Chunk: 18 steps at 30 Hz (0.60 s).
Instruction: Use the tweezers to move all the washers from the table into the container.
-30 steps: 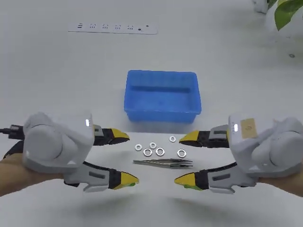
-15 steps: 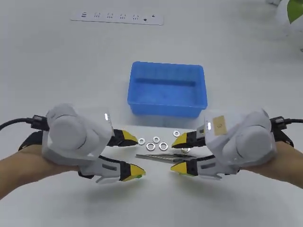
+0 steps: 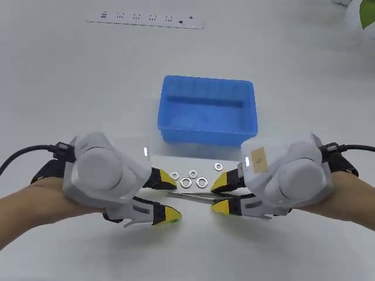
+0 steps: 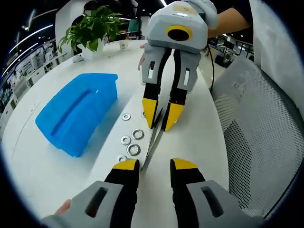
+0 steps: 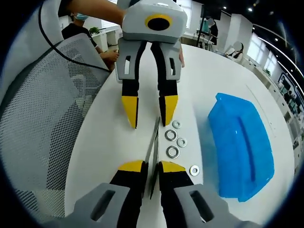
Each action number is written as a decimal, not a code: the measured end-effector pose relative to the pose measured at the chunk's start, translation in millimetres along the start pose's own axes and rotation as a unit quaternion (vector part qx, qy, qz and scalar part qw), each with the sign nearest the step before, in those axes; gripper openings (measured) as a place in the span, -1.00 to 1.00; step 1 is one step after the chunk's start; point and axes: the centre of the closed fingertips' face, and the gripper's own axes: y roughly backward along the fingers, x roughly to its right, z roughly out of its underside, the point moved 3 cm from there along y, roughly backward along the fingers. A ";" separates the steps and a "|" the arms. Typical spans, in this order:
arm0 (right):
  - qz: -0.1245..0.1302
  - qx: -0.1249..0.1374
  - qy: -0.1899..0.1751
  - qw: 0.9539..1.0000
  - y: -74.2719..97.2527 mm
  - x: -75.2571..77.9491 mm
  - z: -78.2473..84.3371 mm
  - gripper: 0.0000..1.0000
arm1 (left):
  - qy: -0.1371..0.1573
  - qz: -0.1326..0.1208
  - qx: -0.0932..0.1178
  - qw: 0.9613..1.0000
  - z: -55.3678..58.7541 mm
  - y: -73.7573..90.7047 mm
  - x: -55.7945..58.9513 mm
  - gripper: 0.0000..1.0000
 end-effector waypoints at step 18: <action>0.010 0.009 -0.039 0.999 0.1 -3.3 -0.3 -0.84 | -0.032 -0.015 -0.017 0.999 -7.3 -9.1 7.0 -0.63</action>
